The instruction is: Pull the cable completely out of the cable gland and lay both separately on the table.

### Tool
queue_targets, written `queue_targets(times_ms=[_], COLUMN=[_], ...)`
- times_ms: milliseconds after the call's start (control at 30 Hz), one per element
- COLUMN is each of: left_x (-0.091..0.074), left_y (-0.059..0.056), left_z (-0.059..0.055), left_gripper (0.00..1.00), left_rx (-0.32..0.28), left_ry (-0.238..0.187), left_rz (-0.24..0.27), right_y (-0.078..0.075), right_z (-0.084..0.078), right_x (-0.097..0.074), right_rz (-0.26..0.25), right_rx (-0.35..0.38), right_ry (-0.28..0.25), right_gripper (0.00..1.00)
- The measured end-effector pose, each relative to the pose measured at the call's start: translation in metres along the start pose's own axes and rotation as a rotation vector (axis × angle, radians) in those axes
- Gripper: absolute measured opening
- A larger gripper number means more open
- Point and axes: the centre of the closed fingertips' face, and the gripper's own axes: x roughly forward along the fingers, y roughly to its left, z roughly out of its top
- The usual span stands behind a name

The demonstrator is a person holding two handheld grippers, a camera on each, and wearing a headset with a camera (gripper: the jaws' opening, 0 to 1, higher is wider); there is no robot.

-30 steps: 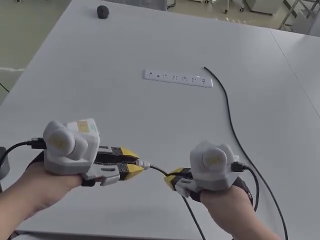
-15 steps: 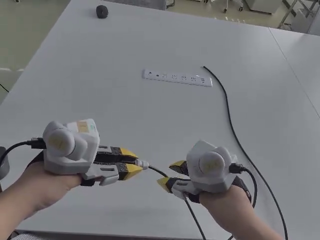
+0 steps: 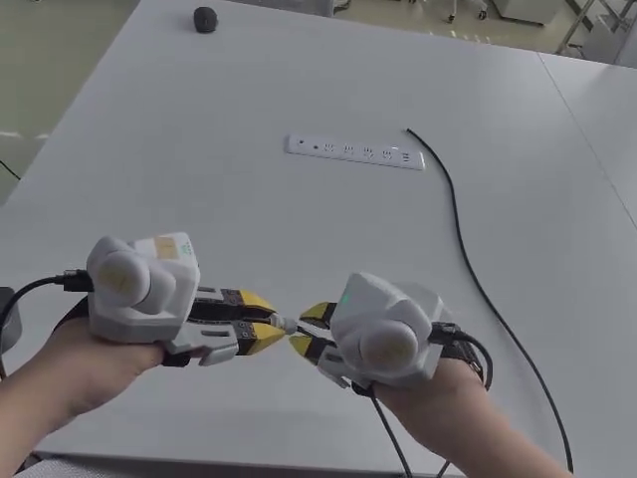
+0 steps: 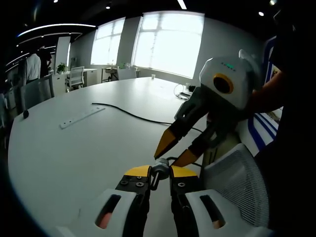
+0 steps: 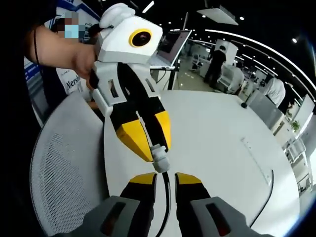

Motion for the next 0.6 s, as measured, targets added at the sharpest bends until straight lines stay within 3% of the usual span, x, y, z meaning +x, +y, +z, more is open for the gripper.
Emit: queue_targets(times_ms=[400,600], left_x=[0.000,-0.001], left_y=[-0.003,-0.002], left_z=[0.000,0.002], left_gripper=[0.15,0.15], left_rx=[-0.004,-0.005], left_ry=[-0.004,-0.010], left_rz=[0.003,0.012], right_y=[0.000,-0.005], right_z=[-0.006,-0.013], right_x=[0.000,-0.002], right_rz=[0.009,0.000], right_rx=[-0.035,0.012], right_ry=[0.018,0.030], right_gripper=[0.00,0.00])
